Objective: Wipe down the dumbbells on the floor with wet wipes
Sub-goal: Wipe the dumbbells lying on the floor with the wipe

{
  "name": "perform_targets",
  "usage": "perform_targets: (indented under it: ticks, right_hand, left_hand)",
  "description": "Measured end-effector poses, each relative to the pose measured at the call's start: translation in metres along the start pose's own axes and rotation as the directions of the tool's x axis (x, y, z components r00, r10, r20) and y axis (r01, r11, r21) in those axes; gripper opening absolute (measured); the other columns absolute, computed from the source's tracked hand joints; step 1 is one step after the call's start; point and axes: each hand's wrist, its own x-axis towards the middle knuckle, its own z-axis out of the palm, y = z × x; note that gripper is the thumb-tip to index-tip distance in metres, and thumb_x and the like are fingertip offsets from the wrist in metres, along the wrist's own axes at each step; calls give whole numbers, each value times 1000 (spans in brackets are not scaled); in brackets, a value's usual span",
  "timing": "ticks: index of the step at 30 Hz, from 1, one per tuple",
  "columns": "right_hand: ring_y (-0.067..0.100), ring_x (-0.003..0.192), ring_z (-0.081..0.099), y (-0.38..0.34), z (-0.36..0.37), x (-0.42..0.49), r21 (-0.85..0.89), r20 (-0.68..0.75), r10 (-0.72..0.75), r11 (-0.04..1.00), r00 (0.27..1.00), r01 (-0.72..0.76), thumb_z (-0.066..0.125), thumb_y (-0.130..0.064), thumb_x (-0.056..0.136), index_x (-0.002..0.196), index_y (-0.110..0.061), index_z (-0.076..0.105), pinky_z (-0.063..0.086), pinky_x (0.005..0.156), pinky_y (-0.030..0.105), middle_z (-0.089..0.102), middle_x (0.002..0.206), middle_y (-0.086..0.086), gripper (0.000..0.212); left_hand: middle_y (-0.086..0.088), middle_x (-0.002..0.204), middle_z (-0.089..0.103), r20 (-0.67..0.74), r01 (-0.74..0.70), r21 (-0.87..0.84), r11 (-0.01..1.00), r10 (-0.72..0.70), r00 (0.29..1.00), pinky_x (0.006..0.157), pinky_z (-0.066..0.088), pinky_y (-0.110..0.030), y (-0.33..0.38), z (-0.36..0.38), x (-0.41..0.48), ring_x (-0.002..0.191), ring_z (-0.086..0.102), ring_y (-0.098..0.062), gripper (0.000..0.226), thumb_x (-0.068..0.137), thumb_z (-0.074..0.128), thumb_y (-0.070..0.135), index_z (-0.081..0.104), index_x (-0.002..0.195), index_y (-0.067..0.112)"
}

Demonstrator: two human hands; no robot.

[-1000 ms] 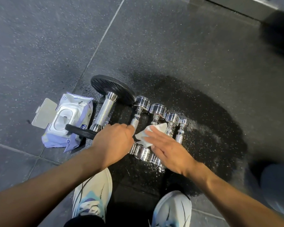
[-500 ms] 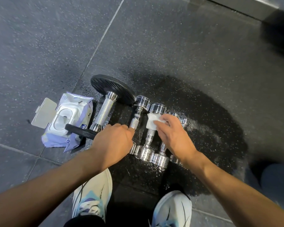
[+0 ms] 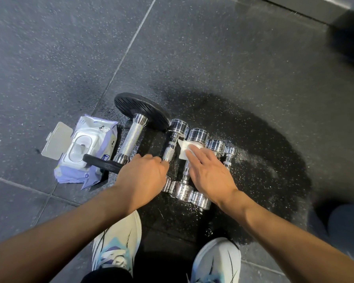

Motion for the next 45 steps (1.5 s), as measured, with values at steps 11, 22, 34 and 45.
perform_targets:
  ticks: [11, 22, 34, 45]
  right_hand:
    - [22, 153, 28, -41, -21, -1, 35, 123, 65, 997, 990, -70, 23, -31, 110, 134, -6, 60, 15, 125, 42, 43, 158, 14, 51]
    - [20, 155, 21, -20, -28, 7, 258, 133, 151, 949, 980, -181, 30, -34, 110, 158, -15, 33, 12, 126, 29, 22, 168, 5, 52]
    - [6, 96, 67, 3, -27, -11, 594, 349, -71, 788, 934, -162, 45, -2, 103, 139, -42, 58, 54, 75, 11, 45, 157, -8, 55]
    - [23, 134, 56, -36, -6, -78, 73, -85, -260, 961, 962, 266, 59, 0, 67, 142, -13, 58, 38, 118, 42, 63, 139, 2, 76]
  left_hand:
    - [-2, 111, 67, -30, -8, -42, 999, 7, 1000, 92, 41, -39, -2, 7, 1, 102, 60, -24, 25, 96, 43, 17, 60, 115, 17]
    - [-4, 107, 68, -65, -27, -24, 999, 25, 998, 88, 41, -39, -3, 10, -1, 98, 61, -26, 25, 93, 44, 10, 61, 111, 16]
    - [-1, 106, 68, -69, -21, -32, 999, 19, 997, 87, 42, -39, -4, 15, 1, 96, 61, -24, 25, 92, 46, 12, 61, 111, 19]
    - [-2, 106, 63, -59, -15, -13, 1000, 14, 998, 81, 37, -36, -2, 6, -1, 97, 59, -24, 30, 88, 47, 2, 50, 115, 18]
